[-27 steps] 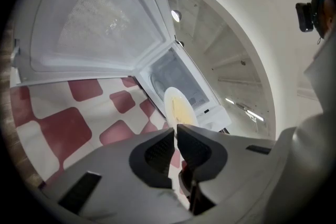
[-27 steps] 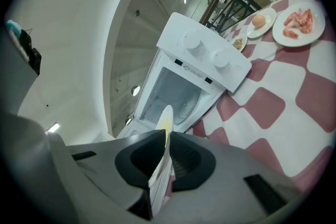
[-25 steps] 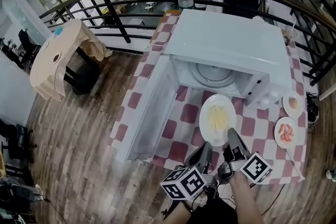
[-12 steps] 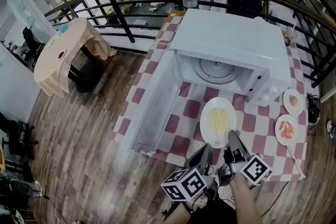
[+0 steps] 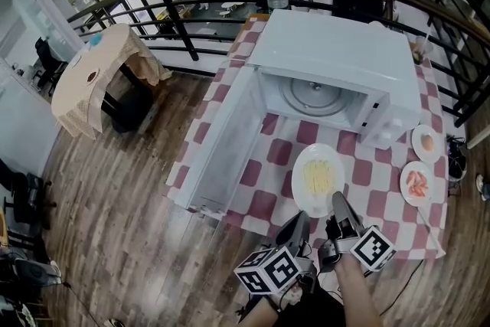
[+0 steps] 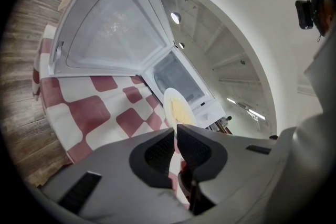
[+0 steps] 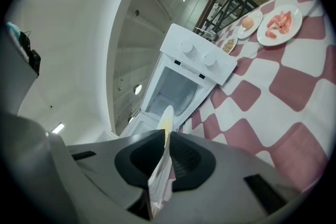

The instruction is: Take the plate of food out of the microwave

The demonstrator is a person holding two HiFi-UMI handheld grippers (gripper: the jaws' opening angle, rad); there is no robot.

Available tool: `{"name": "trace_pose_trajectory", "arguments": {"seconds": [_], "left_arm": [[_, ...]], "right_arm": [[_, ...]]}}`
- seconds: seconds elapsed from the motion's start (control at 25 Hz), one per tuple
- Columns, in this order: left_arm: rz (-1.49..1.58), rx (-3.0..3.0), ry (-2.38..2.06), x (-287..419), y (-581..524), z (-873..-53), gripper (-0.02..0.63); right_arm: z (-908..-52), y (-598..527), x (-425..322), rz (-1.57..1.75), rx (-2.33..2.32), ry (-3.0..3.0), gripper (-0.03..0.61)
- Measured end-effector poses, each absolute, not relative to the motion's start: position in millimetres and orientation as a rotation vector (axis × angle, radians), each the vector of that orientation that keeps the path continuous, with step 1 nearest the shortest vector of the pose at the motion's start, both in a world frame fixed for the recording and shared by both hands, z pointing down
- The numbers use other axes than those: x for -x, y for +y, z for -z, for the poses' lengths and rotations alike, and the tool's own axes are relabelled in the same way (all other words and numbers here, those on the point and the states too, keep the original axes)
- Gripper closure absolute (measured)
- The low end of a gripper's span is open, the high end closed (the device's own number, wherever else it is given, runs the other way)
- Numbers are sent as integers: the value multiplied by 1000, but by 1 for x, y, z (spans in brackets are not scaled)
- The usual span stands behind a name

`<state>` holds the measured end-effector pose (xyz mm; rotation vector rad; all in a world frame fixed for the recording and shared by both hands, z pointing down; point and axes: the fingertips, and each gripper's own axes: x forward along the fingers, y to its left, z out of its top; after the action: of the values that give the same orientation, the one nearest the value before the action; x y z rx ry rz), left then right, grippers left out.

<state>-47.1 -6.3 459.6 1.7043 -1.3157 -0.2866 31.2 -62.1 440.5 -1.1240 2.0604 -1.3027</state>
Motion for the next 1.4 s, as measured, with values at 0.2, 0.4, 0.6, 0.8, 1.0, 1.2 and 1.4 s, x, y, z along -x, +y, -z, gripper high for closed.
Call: {"name": "trace_pose_trajectory", "arguments": {"seconds": [0.2,0.4,0.6,0.8,1.0,1.2,1.4], "left_arm": [[285,-1696,-1327,47,2,-461,565],[289,-1696,-1333,46,7,-460,565],[289,-1691,-1339,46,11,-461,565],[289,-1687,-1338,45,12,-463,565],[286,-1689,-1334,44,12,-463,565],[282,-1688,-1333,45,12,-463,565],[285,-1687,-1333,47,10,-464,565]], "right_arm": [[-443,-54,-31,1321,1114,2051,551],[-443,-49,-32,1320,1104,2053,549],[-445,-45,-33,1330,1108,2052,549],[-445,-45,-34,1318,1099,2053,550],[-444,-45,-35,1308,1096,2053,551],[-446,-44,-35,1329,1109,2034,551],[-448,-47,-33,1329,1115,2037,551]]}}
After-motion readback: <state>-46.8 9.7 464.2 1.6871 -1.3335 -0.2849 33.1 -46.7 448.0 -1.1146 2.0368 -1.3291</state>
